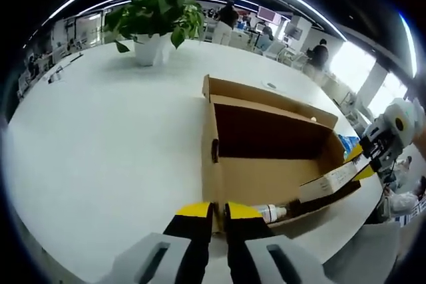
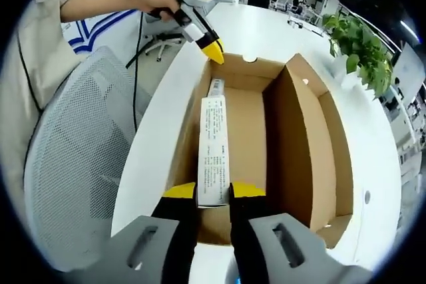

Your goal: Operate the shoe box by opening the lid, removing the specified soft item, and placing it in the target area until the item is outside and the box remains undamaged.

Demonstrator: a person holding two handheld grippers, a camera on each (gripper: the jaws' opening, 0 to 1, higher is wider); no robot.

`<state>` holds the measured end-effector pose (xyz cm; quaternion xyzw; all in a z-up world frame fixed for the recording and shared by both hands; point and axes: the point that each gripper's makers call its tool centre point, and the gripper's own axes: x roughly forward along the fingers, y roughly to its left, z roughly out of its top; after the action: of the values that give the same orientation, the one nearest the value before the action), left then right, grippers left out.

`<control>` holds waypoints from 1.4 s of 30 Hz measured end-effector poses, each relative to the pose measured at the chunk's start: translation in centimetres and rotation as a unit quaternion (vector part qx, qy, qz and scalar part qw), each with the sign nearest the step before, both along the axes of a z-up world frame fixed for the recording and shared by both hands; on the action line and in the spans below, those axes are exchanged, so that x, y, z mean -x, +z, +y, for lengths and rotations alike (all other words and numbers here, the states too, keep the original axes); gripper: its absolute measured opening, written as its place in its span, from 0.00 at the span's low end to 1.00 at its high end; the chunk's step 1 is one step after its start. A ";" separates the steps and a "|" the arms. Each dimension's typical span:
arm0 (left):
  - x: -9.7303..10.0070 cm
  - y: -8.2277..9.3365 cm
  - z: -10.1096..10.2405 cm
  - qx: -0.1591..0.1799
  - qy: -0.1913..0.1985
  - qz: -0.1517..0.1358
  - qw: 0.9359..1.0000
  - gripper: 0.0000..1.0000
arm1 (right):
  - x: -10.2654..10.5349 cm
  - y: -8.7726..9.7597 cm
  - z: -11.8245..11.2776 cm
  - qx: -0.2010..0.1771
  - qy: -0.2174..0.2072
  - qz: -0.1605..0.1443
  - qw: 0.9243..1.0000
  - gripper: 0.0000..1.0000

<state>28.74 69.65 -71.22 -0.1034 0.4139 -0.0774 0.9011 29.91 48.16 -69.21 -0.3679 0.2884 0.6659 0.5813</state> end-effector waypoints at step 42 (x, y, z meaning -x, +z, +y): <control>0.0 -0.1 0.1 -0.003 0.023 0.007 1.000 0.06 | -3.7 9.2 -9.1 -0.040 -0.068 -0.052 0.996 0.15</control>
<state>28.71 69.73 -71.33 -0.1105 0.4184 -0.0541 0.8999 33.64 39.09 -60.03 -0.3579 0.2556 0.6157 0.6538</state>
